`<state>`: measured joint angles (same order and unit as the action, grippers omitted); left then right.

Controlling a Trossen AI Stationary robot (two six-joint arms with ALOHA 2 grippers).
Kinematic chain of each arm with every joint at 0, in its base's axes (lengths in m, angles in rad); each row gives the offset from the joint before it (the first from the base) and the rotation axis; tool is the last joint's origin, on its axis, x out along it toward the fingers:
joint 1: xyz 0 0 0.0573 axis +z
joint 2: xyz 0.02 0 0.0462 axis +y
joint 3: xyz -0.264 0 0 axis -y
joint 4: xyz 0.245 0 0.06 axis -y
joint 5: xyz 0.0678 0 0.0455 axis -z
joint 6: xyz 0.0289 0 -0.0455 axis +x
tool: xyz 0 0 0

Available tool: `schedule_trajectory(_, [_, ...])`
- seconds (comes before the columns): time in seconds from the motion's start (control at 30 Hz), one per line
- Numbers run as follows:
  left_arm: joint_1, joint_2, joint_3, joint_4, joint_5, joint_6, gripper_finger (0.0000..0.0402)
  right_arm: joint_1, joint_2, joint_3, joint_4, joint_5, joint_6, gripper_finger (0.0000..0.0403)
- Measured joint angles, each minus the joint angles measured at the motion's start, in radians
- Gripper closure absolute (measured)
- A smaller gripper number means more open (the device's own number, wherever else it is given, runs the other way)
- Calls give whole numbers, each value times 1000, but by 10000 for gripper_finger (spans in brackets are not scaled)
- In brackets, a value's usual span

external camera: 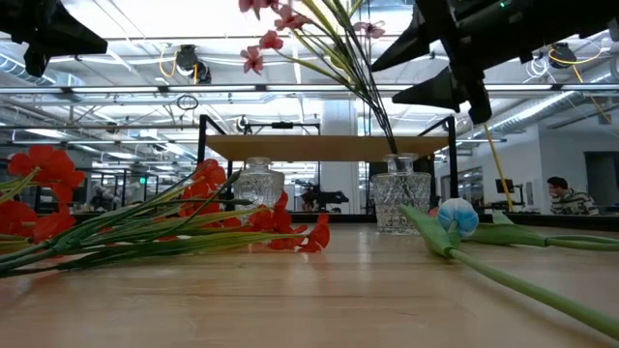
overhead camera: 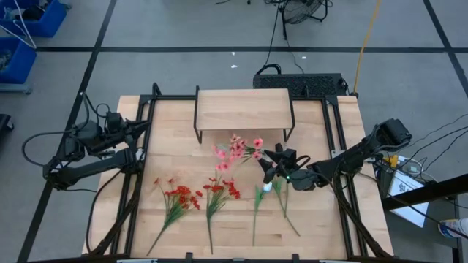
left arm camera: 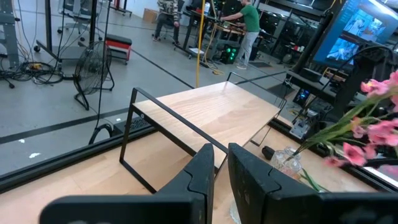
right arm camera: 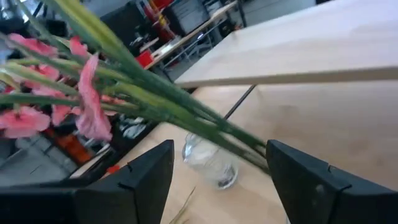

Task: Pick and place flowers into a vace then onto a shelf
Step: Put the pink tulip into the right transparent vase

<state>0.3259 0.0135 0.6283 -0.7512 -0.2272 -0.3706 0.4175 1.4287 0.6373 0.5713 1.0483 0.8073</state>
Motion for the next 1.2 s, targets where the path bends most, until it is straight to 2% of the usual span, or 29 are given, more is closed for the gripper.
schedule_trajectory(0.2, [0,0,0,0,0,0,350,12,-3,0,1,170,-50,161])
schedule_trajectory(0.3, [0,0,0,0,0,0,350,16,-3,0,0,211,-49,161])
schedule_trajectory(0.47, [0,0,0,0,0,0,350,23,-7,0,-1,199,15,161])
schedule_trajectory(0.7, [0,0,0,0,0,0,350,57,-38,0,-29,155,8,161])
schedule_trajectory(0.87, [0,0,0,0,0,0,350,63,-127,0,-127,122,117,170])
schedule_trajectory(1.2, [0,0,0,0,0,0,350,62,-331,8,-93,47,-119,213])
